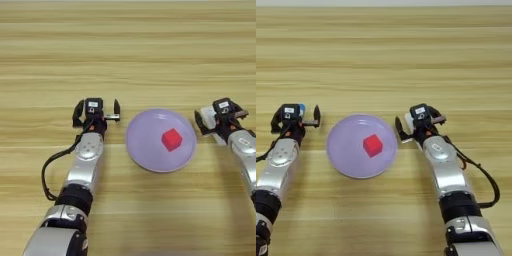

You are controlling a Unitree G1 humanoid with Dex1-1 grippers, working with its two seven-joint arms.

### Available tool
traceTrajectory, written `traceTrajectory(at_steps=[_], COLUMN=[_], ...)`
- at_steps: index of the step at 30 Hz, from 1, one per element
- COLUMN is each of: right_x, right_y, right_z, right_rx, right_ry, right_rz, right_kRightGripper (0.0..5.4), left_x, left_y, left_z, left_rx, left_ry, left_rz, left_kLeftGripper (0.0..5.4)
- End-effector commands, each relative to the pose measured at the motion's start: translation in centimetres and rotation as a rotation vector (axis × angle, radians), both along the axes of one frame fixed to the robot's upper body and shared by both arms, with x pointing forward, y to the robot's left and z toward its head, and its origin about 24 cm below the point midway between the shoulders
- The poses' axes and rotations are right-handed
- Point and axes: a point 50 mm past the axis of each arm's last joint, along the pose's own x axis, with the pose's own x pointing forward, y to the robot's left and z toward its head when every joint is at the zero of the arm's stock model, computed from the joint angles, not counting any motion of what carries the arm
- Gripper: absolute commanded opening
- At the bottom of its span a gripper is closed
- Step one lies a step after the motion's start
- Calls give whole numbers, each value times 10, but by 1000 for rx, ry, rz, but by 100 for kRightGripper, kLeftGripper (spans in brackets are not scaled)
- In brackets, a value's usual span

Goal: Move the objects on the table

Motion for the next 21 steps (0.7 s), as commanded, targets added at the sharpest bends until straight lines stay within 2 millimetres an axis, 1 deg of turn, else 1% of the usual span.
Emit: traceTrajectory(at_steps=[1,7,10,15,19,21], right_x=[4,3,-1,-6,-7,-7], right_y=[-12,-16,-12,-4,-5,-6], right_z=[-2,-6,-12,-20,-21,-22], right_rx=[-36,-142,-177,-114,-87,-35], right_ry=[43,82,143,243,284,315], right_rz=[-19,-12,31,89,87,77], right_kRightGripper=[536,536,536,536,536,536], left_x=[-1,-2,-1,-1,-2,-2], left_y=[2,2,3,3,4,4], left_z=[0,0,0,1,1,1], left_rx=[7,7,7,7,7,7], left_ry=[5,6,7,6,6,6], left_rz=[9,11,12,13,14,14], left_kLeftGripper=[540,540,540,540,540,540])
